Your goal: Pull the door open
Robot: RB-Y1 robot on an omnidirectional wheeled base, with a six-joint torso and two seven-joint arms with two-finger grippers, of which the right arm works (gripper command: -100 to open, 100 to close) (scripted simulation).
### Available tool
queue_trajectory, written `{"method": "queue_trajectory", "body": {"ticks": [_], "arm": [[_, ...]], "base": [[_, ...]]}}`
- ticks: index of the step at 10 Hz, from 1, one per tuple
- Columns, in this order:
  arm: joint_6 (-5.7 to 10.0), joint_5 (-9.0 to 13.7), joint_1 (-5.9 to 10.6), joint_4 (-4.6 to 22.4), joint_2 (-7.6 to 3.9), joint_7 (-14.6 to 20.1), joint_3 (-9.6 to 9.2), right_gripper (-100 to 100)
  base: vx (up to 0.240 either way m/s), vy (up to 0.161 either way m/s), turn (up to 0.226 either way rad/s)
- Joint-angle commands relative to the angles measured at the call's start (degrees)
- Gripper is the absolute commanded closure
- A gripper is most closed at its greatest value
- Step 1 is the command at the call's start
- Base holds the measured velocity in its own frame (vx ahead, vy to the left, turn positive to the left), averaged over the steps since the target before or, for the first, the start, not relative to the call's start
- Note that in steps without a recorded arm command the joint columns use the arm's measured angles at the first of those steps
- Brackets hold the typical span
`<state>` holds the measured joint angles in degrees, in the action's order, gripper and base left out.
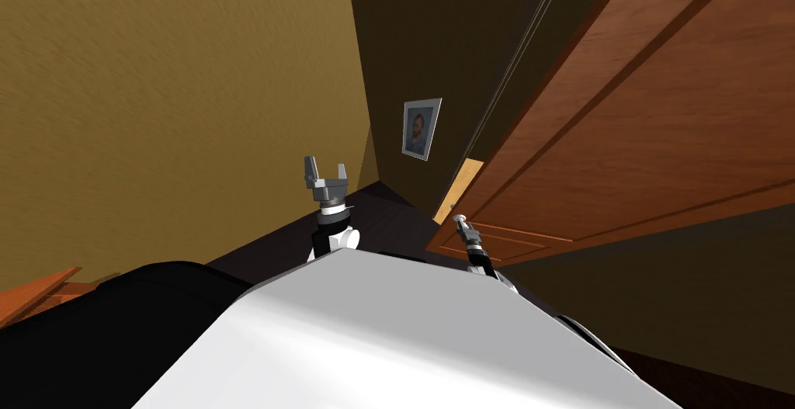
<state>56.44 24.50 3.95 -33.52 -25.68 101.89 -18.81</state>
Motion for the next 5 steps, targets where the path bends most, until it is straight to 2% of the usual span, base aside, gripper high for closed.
{"method": "queue_trajectory", "body": {"ticks": [1,2,3,5], "arm": [[0.55,-0.87,-0.98,0.8,-0.28,1.51,-1.65,100],[0.82,-1.16,-1.23,0.72,-0.56,2.0,-2.15,100],[1.3,-0.81,0.02,0.49,-1.04,1.9,-1.36,100],[3.29,-1.65,-1.34,0.73,-2.04,3.49,-2.98,100]], "base": [[-0.21,-0.054,0.091],[-0.187,-0.061,0.048],[-0.083,-0.023,0.009],[-0.167,-0.055,0.119]]}}
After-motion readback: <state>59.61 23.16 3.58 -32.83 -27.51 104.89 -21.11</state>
